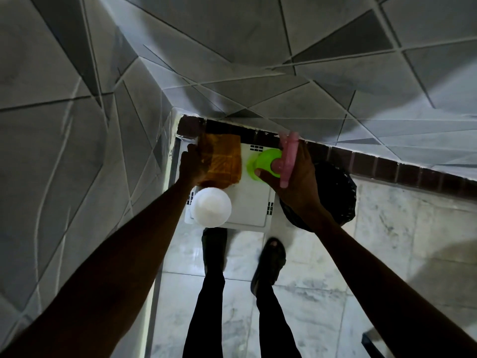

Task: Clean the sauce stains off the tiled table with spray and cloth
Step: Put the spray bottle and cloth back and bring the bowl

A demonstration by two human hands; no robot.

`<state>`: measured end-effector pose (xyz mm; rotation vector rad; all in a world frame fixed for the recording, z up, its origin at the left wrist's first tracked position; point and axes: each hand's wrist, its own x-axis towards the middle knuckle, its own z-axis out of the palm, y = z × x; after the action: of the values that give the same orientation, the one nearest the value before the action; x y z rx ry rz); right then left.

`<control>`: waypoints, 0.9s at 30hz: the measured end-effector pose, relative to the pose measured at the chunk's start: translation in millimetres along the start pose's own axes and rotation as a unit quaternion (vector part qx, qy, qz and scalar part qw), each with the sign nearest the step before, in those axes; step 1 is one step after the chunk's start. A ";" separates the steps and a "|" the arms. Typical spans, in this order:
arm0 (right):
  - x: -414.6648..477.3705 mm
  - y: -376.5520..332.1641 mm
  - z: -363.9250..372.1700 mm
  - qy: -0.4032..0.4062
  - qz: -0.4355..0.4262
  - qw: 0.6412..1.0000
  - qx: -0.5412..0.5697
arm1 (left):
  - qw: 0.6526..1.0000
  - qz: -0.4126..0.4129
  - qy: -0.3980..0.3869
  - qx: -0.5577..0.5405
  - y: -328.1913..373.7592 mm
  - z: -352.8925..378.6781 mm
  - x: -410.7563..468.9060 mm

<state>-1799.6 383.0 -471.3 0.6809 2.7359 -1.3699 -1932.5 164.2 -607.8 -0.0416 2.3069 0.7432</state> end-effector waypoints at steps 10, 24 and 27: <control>-35.1 3.0 -6.0 -0.021 0.141 0.989 -0.043 | 0.999 -0.010 0.029 -0.041 -2.9 -11.7 -58.4; -73.5 30.7 135.4 -0.136 0.323 0.932 0.095 | 0.997 -0.033 -0.056 -0.043 -45.3 1.9 -107.0; -77.9 22.4 142.4 -0.122 0.301 0.940 0.107 | 0.998 -0.016 -0.045 -0.032 -45.8 4.7 -116.3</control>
<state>-1746.7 256.6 -561.1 1.1453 1.9583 -1.4672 -1831.5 108.3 -559.6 -0.0723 2.1927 0.7863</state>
